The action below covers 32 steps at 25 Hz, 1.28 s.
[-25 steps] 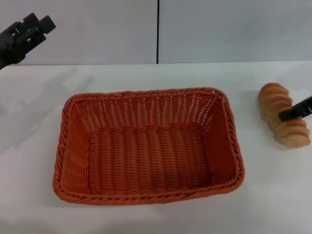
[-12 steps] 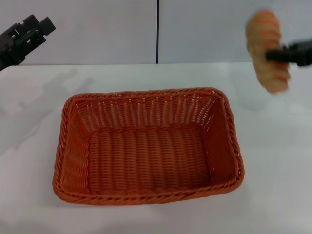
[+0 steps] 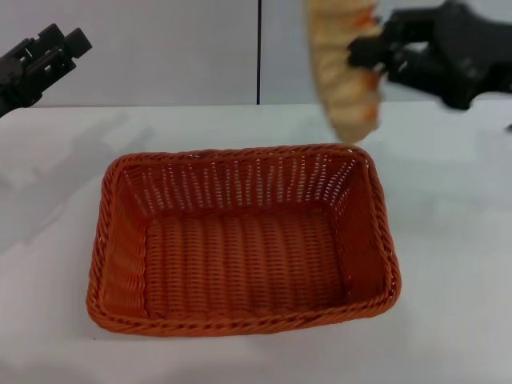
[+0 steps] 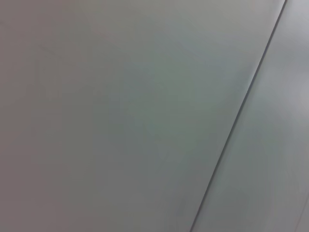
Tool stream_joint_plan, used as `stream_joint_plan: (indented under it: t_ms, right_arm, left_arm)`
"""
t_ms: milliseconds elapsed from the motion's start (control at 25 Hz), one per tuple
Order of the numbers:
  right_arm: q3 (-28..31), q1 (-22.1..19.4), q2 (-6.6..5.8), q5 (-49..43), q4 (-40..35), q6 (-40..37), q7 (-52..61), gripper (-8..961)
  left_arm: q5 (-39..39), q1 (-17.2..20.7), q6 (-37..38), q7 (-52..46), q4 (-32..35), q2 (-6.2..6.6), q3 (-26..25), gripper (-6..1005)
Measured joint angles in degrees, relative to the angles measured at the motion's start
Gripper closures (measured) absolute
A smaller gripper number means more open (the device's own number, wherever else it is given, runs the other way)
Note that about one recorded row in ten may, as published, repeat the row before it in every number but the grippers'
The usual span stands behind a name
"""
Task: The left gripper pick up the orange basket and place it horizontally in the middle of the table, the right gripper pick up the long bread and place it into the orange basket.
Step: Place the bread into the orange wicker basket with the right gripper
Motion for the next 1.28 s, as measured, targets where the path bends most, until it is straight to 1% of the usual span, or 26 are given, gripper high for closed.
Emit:
stream_joint_plan:
  t_ms: [40, 80, 240, 440, 560, 640, 880, 1120, 1280]
  right_arm:
    - [-1.78, 1.05, 0.03, -0.07, 2.95, -0.05, -2.21, 744]
    - [-1.78, 1.05, 0.03, -0.07, 2.95, -0.05, -2.21, 745]
    - [-5.52, 2.82, 0.05, -0.30, 8.24, 2.05, -5.69, 747]
    - [-7.45, 3.03, 0.00, -0.82, 9.28, 4.53, -5.93, 750]
    - [-7.48, 3.05, -0.02, -0.98, 9.61, 4.62, -5.81, 752]
    - [-7.35, 3.03, -0.02, -0.98, 9.74, 4.63, -5.73, 588]
    - [-7.07, 2.60, -0.02, -0.98, 9.78, 4.62, -5.54, 356]
    - [-7.10, 2.46, -0.02, -0.98, 9.89, 4.59, -5.50, 313]
    - [-6.93, 2.28, -0.02, -0.98, 9.91, 4.39, -5.49, 313]
  left_arm:
    - [0.00, 0.00, 0.00, 0.00, 0.00, 0.00, 0.00, 304]
    - [0.00, 0.00, 0.00, 0.00, 0.00, 0.00, 0.00, 304]
    - [0.00, -0.03, -0.11, 0.01, -0.07, 0.00, 0.00, 304]
    - [0.01, -0.30, -0.18, 0.04, -0.07, 0.07, 0.00, 304]
    - [0.05, -0.42, -0.17, 0.05, -0.07, 0.09, 0.00, 304]
    - [0.07, -0.46, -0.16, 0.07, -0.07, 0.09, 0.00, 304]
    - [0.11, -0.46, -0.13, 0.08, -0.07, 0.05, 0.00, 304]
    - [0.22, -0.46, -0.10, 0.09, -0.07, -0.03, 0.00, 304]
    - [0.24, -0.43, -0.10, 0.08, -0.07, -0.07, 0.00, 304]
